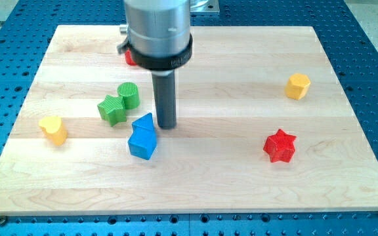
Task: Move the yellow heart into the yellow hexagon
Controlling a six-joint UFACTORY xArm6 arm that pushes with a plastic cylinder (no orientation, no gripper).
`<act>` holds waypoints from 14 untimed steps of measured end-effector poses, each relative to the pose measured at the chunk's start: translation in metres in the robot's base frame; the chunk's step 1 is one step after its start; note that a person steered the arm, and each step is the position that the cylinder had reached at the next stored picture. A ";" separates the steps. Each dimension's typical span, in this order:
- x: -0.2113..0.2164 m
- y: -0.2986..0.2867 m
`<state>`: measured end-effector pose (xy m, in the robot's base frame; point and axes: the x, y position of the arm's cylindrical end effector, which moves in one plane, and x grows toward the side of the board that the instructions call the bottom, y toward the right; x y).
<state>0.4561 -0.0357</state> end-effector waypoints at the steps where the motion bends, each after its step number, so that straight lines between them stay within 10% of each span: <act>1: 0.000 -0.037; 4: 0.082 -0.145; 8: -0.034 -0.251; 14: -0.153 0.018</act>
<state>0.3030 -0.0177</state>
